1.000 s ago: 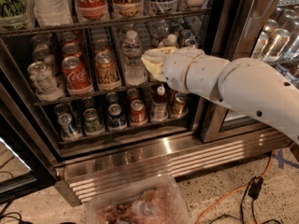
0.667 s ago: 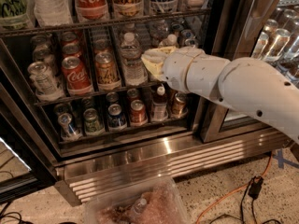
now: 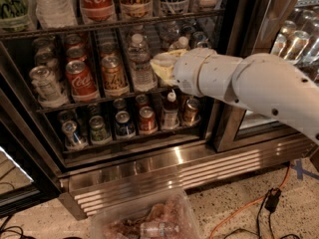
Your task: Pick water bottle from middle shelf of fridge
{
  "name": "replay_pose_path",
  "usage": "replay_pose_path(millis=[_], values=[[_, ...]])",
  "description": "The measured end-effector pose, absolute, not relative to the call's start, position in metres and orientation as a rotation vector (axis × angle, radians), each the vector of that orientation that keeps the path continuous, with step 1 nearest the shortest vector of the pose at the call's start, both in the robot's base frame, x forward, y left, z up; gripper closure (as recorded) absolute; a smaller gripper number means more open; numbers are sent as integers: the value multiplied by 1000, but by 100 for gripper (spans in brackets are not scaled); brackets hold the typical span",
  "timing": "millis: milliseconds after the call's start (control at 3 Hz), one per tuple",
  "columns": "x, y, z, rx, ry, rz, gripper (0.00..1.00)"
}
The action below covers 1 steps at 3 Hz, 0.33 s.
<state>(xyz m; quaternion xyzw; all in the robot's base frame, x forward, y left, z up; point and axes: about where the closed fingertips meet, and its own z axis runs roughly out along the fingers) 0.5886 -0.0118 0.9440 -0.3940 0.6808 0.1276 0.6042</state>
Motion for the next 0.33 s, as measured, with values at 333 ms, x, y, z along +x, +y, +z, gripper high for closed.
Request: replay_pose_path(millis=[333], values=[[589,-12,944,-912,1576,296,81]])
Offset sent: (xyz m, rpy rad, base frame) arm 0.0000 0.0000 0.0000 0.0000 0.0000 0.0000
